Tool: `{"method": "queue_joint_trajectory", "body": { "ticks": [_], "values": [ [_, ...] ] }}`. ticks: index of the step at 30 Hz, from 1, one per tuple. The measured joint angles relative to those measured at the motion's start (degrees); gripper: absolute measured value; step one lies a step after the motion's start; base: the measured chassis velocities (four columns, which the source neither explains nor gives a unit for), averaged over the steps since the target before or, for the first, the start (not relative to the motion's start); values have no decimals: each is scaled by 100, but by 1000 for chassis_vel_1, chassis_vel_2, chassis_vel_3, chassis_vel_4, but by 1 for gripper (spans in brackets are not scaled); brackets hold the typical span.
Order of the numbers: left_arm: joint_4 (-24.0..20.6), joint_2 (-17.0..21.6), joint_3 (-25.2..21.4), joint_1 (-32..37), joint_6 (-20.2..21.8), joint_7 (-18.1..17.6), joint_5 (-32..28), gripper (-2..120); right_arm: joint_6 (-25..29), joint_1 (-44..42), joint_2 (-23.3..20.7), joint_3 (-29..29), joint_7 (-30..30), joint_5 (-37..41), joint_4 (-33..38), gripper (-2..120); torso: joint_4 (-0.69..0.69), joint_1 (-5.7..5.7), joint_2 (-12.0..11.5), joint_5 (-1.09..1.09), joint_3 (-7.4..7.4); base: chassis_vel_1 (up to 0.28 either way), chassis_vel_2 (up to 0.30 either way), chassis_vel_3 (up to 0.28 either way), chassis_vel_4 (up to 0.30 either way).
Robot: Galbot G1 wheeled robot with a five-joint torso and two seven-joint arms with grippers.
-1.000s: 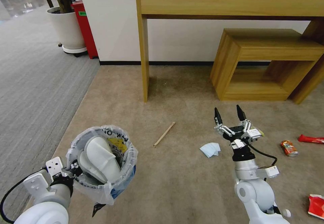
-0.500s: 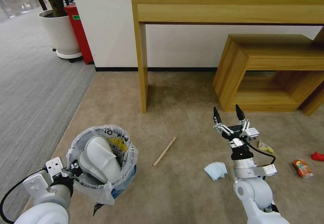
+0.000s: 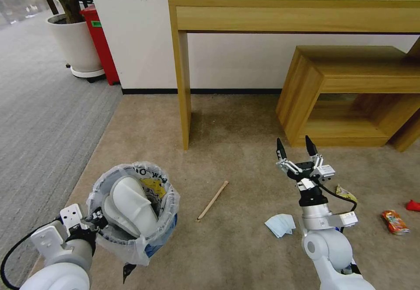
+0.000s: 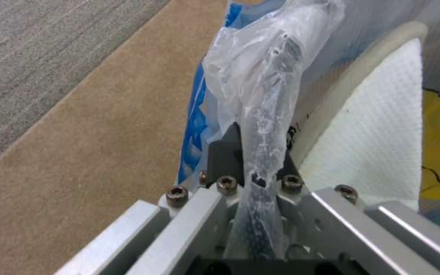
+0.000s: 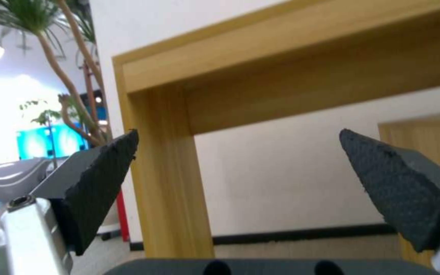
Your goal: Pick up the trash bin and place the garbage on the floor into it.
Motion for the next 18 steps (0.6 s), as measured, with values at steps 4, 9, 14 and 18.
{"method": "queue_joint_trajectory", "body": {
  "ticks": [4,9,14,18],
  "values": [
    [-41,-19,39,46,0,-1,99,0,-473,58,-58,-303,623,-5,55,100,0,0,0,0,0,0,0,0,0],
    [-89,-51,112,91,0,-3,254,0,-1246,352,-88,-765,1444,206,55,100,0,0,0,0,0,0,0,0,0],
    [-111,-150,190,233,-8,-2,463,0,-2653,1069,18,-1462,2546,1563,-316,100,0,0,0,-3,0,0,0,0,0],
    [-113,-184,179,285,-26,8,531,0,-3332,1511,193,-1826,3270,2187,-727,100,1,0,0,1,1,0,0,0,0]
  ]
}}
